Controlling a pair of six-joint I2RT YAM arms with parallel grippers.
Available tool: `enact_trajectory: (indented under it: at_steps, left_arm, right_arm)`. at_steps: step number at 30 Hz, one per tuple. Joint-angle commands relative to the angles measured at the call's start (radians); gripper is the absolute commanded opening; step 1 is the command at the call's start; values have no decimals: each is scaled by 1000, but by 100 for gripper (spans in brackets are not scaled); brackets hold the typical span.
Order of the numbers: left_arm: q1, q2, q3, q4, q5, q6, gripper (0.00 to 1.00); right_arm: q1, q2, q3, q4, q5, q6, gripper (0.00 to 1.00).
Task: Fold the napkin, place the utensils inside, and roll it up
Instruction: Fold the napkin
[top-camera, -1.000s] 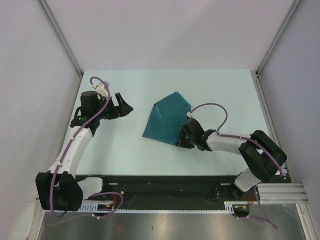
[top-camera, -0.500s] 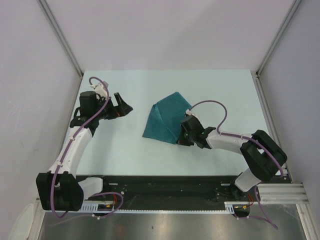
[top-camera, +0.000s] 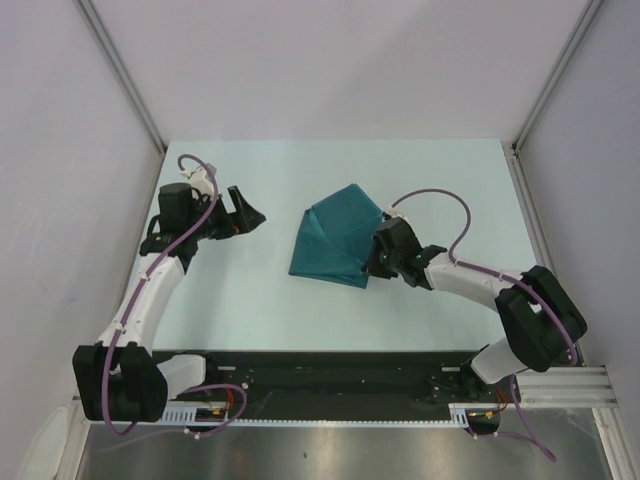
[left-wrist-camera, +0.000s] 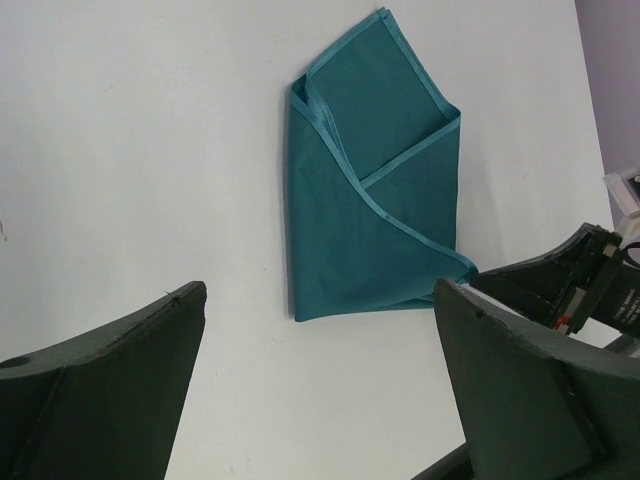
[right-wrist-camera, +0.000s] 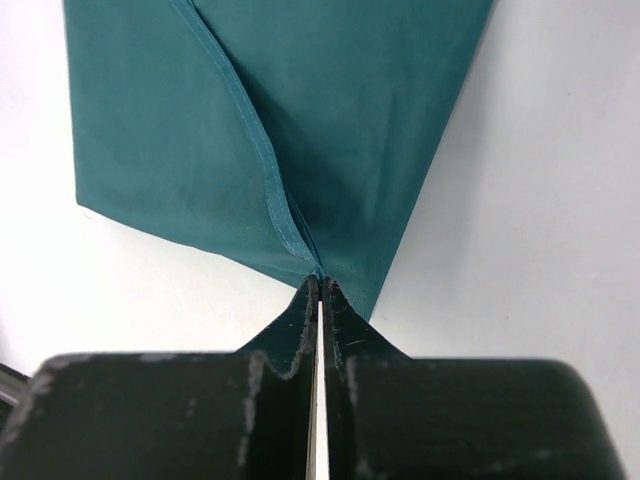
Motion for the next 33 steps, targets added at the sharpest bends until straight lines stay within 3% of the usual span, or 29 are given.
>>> enact_trajectory:
  at_steps: [1,10,17,25,28,29,33]
  left_arm:
    - [10,2,-14,36,24,-5,99]
    - [4,-19,-83,96,46,-80,100]
    - [-32,-50,-258,283,37,-218,100]
    - [-160,121,-301,429,11,-264,100]
    - [-178,186,-298,475,9,-277,99]
    - [-181,200,-293,482,11,-280,99]
    - [-187,247,-286,516,15,-287,100]
  right_arm:
    - [-11,-53,13,-7,37,-39,0]
    - [-16,-36,-16,-22,35,-42,0]
    - [-14,-6,-24,-19,3,-34,0]
    - [-12,28,-21,-34,-17,-51,2]
    - [-14,-1,-18,-54,-45,-70,17]
    - [-16,-12,-18,-60,-45,-82,29]
    - [-28,-75,-24,-60,-77,-99,52]
